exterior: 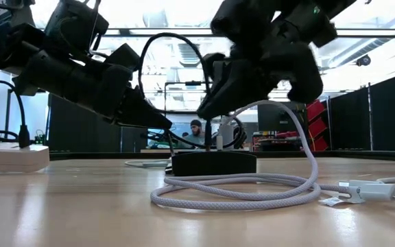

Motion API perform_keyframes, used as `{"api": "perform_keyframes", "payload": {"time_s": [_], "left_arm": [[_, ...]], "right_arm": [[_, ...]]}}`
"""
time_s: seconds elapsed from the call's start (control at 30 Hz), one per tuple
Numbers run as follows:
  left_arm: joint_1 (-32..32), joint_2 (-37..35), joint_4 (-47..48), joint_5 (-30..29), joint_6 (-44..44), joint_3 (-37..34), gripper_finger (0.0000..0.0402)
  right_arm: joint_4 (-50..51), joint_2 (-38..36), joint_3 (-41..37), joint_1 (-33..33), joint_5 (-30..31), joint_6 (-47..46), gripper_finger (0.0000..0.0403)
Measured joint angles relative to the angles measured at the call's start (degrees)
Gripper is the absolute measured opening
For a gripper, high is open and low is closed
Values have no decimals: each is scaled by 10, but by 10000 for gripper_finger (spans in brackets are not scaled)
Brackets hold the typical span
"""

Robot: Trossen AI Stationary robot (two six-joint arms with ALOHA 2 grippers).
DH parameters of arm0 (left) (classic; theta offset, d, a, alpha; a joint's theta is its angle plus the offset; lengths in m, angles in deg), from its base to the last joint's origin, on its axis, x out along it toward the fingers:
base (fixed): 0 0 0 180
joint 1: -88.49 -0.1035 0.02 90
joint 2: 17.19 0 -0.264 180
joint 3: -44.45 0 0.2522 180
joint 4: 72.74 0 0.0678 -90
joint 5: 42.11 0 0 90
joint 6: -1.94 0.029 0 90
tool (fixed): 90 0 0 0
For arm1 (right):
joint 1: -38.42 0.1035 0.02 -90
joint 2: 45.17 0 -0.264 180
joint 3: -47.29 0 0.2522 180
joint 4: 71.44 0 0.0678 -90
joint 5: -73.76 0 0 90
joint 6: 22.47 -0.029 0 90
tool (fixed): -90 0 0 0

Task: Insert USB
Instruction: Insert the black charger cable into the black outlet extension, then return to Home Position

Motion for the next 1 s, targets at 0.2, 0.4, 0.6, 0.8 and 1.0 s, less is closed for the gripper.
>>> {"api": "perform_keyframes", "payload": {"time_s": [0.2,0.4,0.6,0.8,1.0], "left_arm": [[0,0,3,0,-5,0,104],[0,0,17,0,-2,0,104],[0,-5,50,0,7,0,104],[0,-32,120,0,-8,-1,104],[0,-55,206,-35,-14,-1,104]], "right_arm": [[-39,47,3,-3,-27,-25,24],[-34,40,2,-3,-28,-35,24],[46,-3,6,-6,-16,-67,90],[244,-89,70,-16,-8,-115,212],[266,-137,83,-36,4,-115,286]]}}
